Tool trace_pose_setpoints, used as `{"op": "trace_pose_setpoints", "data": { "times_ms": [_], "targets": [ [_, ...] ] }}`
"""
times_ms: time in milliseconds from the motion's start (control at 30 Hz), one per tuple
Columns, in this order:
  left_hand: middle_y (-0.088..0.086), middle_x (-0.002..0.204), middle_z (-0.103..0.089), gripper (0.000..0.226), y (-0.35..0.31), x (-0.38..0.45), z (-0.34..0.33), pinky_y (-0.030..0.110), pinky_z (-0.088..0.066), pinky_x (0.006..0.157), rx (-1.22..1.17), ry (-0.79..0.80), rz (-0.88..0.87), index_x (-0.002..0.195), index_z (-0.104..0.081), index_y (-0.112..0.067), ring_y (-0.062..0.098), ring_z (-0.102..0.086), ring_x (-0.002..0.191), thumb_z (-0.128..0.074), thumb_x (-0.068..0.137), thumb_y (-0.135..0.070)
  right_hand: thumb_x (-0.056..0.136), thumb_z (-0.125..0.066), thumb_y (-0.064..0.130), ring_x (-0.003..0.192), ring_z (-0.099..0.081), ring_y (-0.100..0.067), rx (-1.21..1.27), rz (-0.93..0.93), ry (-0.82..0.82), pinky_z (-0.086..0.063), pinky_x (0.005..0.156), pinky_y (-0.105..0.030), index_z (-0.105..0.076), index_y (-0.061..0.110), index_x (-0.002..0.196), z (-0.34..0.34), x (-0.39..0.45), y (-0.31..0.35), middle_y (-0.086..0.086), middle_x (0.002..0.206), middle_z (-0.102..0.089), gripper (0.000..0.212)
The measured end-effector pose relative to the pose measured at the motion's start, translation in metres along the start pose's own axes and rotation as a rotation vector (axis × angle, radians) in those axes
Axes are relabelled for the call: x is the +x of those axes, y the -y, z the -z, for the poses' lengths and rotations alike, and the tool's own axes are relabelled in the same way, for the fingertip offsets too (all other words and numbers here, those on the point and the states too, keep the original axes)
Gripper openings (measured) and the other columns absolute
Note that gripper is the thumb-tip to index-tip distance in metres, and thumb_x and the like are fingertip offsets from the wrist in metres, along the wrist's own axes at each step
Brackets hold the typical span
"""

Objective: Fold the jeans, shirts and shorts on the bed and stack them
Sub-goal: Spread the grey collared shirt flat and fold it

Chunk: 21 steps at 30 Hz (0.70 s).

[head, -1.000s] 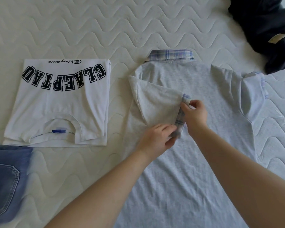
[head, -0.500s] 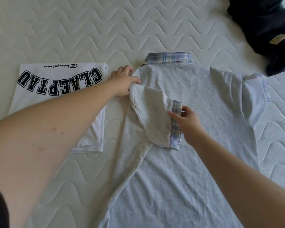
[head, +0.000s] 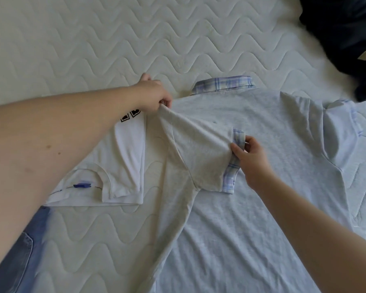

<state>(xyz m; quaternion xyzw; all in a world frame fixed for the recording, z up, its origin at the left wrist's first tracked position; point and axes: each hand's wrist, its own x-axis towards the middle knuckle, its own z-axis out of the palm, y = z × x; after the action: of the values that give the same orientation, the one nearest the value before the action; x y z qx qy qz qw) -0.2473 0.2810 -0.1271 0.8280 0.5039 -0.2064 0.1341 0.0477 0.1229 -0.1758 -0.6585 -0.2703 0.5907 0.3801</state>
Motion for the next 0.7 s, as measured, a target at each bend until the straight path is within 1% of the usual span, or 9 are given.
{"op": "trace_pose_setpoints", "data": {
  "times_ms": [67, 133, 233, 333, 433, 467, 533, 633, 700],
  "targets": [
    [-0.010, 0.083, -0.053, 0.035, 0.009, 0.000, 0.004, 0.042, -0.024, 0.094, 0.134, 0.034, 0.036, 0.091, -0.065, -0.036, 0.018, -0.041, 0.104, -0.046, 0.081, -0.008, 0.093, -0.066, 0.017, 0.092, -0.070, -0.017, -0.005, -0.003, 0.023, -0.057, 0.066, -0.023, -0.063, 0.025, 0.103, -0.008, 0.000, -0.001, -0.003, 0.107, -0.070, 0.014],
    [-0.008, 0.084, -0.055, 0.032, 0.009, 0.003, 0.004, 0.042, -0.024, 0.088, 0.251, 0.038, 0.067, 0.085, -0.066, -0.027, 0.022, -0.039, 0.102, -0.046, 0.077, -0.004, 0.093, -0.066, 0.016, 0.090, -0.071, -0.018, -0.013, -0.007, 0.041, -0.057, 0.066, -0.023, -0.063, 0.025, 0.104, -0.014, 0.001, -0.001, -0.004, 0.106, -0.070, 0.015],
    [-0.005, 0.090, -0.061, 0.025, -0.003, 0.011, -0.002, 0.042, -0.024, 0.086, 0.283, 0.017, 0.122, 0.076, -0.062, -0.020, 0.019, -0.040, 0.098, -0.041, 0.088, -0.016, 0.093, -0.066, 0.018, 0.090, -0.070, -0.016, -0.066, 0.011, 0.005, -0.056, 0.063, -0.021, -0.062, 0.028, 0.104, -0.019, 0.005, 0.000, 0.000, 0.105, -0.070, 0.015],
    [0.002, 0.104, -0.062, 0.028, -0.011, 0.017, -0.014, 0.043, -0.026, 0.091, 0.287, -0.018, 0.137, 0.099, -0.064, -0.022, 0.022, -0.046, 0.108, -0.037, 0.095, -0.027, 0.093, -0.065, 0.018, 0.090, -0.067, -0.010, -0.177, 0.081, -0.061, -0.054, 0.062, -0.018, -0.060, 0.031, 0.101, -0.015, 0.010, 0.000, 0.008, 0.102, -0.067, 0.017],
    [0.009, 0.117, -0.057, 0.033, -0.015, 0.021, -0.026, 0.044, -0.028, 0.095, 0.272, -0.071, 0.182, 0.114, -0.061, -0.014, 0.026, -0.044, 0.114, -0.041, 0.093, -0.031, 0.092, -0.064, 0.019, 0.092, -0.063, -0.009, -0.374, 0.137, -0.128, -0.053, 0.077, -0.028, -0.061, 0.028, 0.107, -0.008, 0.016, -0.003, 0.012, 0.103, -0.065, 0.018],
    [0.010, 0.121, -0.053, 0.037, -0.017, 0.023, -0.029, 0.045, -0.028, 0.096, 0.243, -0.090, 0.206, 0.117, -0.059, -0.012, 0.027, -0.042, 0.116, -0.043, 0.094, -0.035, 0.092, -0.064, 0.019, 0.090, -0.063, -0.008, -0.406, 0.141, -0.149, -0.053, 0.077, -0.029, -0.061, 0.027, 0.108, -0.006, 0.018, -0.004, 0.011, 0.103, -0.065, 0.019],
    [0.011, 0.125, -0.047, 0.043, -0.019, 0.028, -0.034, 0.046, -0.028, 0.097, 0.111, -0.109, 0.275, 0.118, -0.058, -0.014, 0.029, -0.039, 0.119, -0.042, 0.097, -0.048, 0.092, -0.065, 0.020, 0.083, -0.063, -0.004, -0.412, 0.132, -0.177, -0.051, 0.067, -0.025, -0.057, 0.029, 0.108, -0.005, 0.020, -0.006, 0.010, 0.101, -0.065, 0.021],
    [0.007, 0.125, -0.045, 0.043, -0.020, 0.029, -0.044, 0.044, -0.029, 0.100, -0.277, -0.103, 0.349, 0.106, -0.062, -0.022, 0.028, -0.037, 0.123, -0.044, 0.095, -0.059, 0.090, -0.068, 0.030, 0.079, -0.064, -0.006, -0.336, 0.058, -0.216, -0.048, 0.058, -0.023, -0.051, 0.029, 0.119, -0.003, 0.016, -0.008, 0.007, 0.098, -0.066, 0.034],
    [0.006, 0.130, -0.043, 0.038, -0.016, 0.022, -0.050, 0.040, -0.030, 0.107, -0.481, -0.095, 0.313, 0.102, -0.065, -0.025, 0.027, -0.036, 0.126, -0.056, 0.088, -0.060, 0.086, -0.071, 0.043, 0.076, -0.066, -0.008, -0.358, -0.003, -0.217, -0.048, 0.054, -0.024, -0.048, 0.029, 0.125, -0.002, 0.011, -0.009, 0.008, 0.097, -0.066, 0.048]
  ]
}}
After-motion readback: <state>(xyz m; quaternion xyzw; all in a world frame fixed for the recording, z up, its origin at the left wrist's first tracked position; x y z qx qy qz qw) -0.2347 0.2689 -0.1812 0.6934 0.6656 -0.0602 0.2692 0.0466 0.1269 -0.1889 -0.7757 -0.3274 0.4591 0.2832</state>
